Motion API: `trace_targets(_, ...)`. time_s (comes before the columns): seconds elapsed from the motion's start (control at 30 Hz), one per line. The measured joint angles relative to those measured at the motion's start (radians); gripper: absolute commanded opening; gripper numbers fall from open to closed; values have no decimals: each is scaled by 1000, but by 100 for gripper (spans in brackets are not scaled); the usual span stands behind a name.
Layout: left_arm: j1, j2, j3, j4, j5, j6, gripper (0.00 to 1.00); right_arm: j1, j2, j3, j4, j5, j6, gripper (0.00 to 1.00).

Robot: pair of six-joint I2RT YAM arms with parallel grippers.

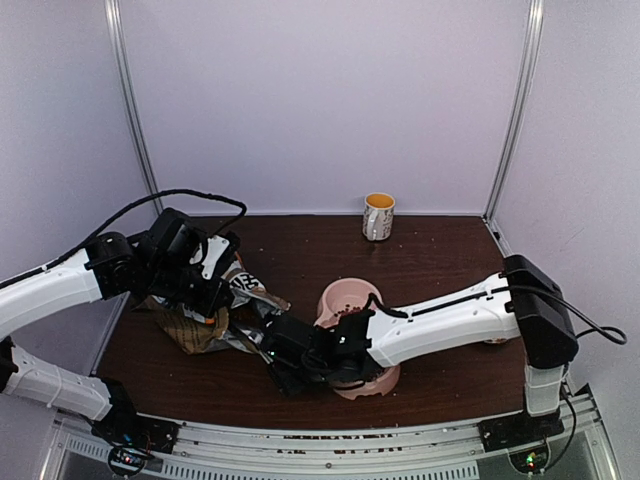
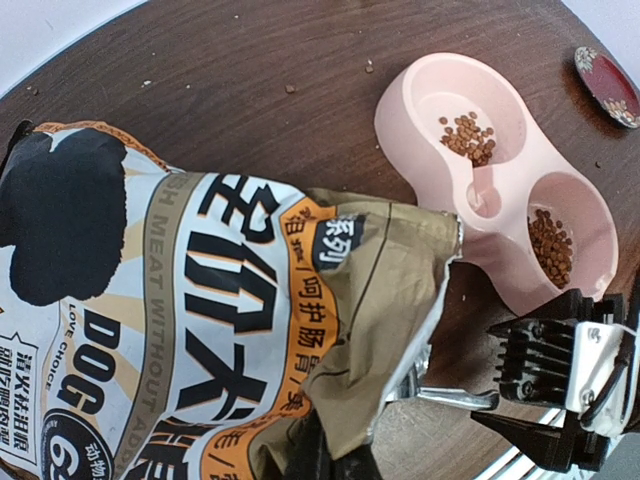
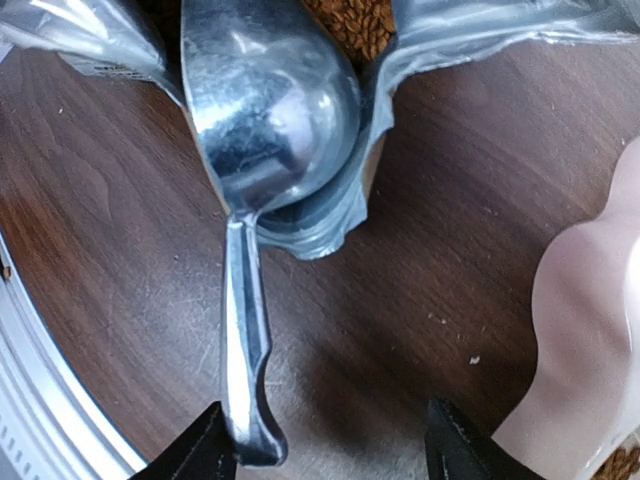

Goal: Serve the pet food
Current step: Collect the pet food from the pet food bag.

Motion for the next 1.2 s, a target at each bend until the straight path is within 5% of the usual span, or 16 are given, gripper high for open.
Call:
trace_targets(0.6, -1, 1, 0, 1, -5, 0, 0, 84, -16, -329, 756, 274, -224, 46)
trace_targets(1.2, -1, 2, 0, 2, -9, -3, 0, 79, 101, -348, 1017, 320, -327, 43)
